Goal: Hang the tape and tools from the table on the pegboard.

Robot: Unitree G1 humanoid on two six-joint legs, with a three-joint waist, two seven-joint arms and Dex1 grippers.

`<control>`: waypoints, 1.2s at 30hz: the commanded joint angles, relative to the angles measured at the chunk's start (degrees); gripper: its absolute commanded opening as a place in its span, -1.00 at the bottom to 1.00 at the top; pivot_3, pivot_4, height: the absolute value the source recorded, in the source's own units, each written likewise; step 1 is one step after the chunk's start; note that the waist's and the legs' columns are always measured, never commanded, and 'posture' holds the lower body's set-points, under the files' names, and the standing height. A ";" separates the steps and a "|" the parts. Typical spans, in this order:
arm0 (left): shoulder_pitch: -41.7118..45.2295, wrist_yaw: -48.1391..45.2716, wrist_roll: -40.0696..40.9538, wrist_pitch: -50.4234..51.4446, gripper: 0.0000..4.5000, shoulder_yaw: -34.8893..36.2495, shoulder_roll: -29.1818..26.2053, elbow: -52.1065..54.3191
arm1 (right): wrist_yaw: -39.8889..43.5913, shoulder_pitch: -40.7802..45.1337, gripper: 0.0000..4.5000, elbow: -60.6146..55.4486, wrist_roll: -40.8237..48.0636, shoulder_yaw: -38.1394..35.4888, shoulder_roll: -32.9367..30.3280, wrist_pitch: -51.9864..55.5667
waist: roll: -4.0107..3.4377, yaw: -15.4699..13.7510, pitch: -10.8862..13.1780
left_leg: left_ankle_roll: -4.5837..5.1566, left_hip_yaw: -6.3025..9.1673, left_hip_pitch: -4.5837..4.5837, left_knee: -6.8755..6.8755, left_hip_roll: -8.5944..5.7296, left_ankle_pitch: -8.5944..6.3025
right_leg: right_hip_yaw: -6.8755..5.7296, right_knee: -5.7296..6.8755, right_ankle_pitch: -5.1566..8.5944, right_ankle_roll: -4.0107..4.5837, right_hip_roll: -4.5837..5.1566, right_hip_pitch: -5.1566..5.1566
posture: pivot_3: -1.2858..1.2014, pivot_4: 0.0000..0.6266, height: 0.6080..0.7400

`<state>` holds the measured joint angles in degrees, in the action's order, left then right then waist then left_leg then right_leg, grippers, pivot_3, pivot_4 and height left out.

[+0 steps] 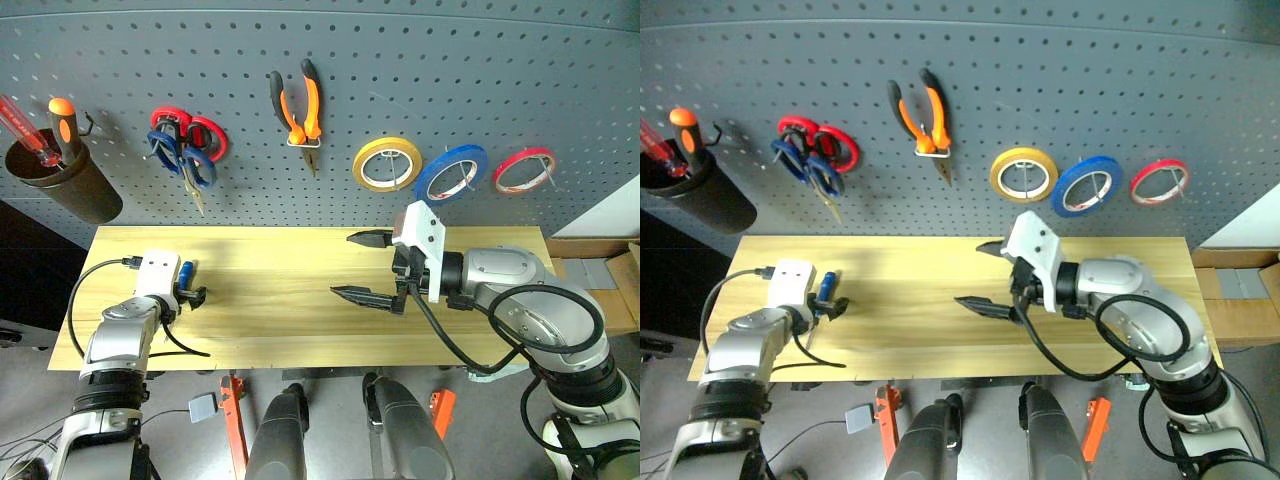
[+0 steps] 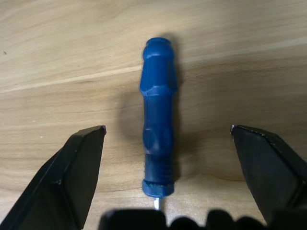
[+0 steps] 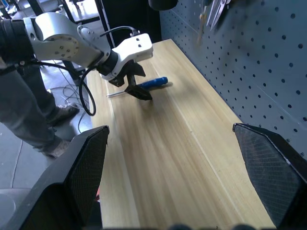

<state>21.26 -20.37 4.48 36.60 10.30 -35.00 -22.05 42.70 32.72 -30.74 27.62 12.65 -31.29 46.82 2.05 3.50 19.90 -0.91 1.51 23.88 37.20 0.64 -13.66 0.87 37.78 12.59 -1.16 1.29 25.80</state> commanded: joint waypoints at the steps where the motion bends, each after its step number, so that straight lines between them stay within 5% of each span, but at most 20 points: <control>1: -0.95 -1.19 -0.64 -0.52 0.64 -0.71 -1.02 -2.01 | -0.16 1.28 1.00 -1.77 -1.37 0.73 -0.64 -1.16 | 0.00 0.04 0.00 | 0.00 -0.01 0.00 0.01 0.00 0.00 | 0.00 0.01 0.00 0.00 0.00 0.00 | -0.07 0.15 1.00; 11: -5.61 -1.27 0.30 -1.43 -0.83 2.06 -1.60 1.78 | 0.36 3.68 1.00 -0.39 -5.50 2.43 -1.79 -3.13 | 0.00 0.36 0.00 | -0.01 -0.03 -0.02 0.14 0.02 0.01 | 0.03 0.08 0.01 -0.01 0.00 0.00 | -0.07 0.15 1.00; 20: -12.34 3.72 0.76 -8.00 -0.83 6.79 0.70 12.57 | 0.45 3.77 1.00 0.79 -6.45 1.94 -1.44 -4.15 | 0.00 0.13 0.00 | -0.01 0.04 0.06 0.13 0.01 0.00 | 0.09 -0.01 0.00 0.00 0.08 0.02 | -0.06 0.15 1.00; 31: -28.08 5.60 -5.50 -41.44 -0.83 8.49 2.17 31.70 | 0.19 3.33 1.00 3.58 -7.15 -2.14 0.92 -13.97 | 0.01 -0.26 0.00 | -0.01 0.07 0.13 -0.14 -0.03 0.00 | 0.11 -0.24 -0.01 0.12 0.28 0.04 | -0.04 0.09 1.00; 36: -27.46 10.94 -7.96 -42.92 -0.83 13.52 3.07 39.27 | 4.32 1.94 1.00 3.84 -5.19 -3.71 1.03 -21.09 | 0.01 -0.36 0.00 | -0.01 0.09 0.22 -0.15 -0.05 0.00 | 0.04 -0.39 -0.01 0.11 0.28 0.03 | -0.03 0.07 1.00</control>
<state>-6.69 -11.71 -2.80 -5.58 20.35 -32.05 12.84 45.27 34.91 -25.73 20.82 11.13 -30.34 28.73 2.07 3.14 19.90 -0.92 1.60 24.10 37.05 0.59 -13.67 0.91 37.38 12.58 -1.05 1.57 25.83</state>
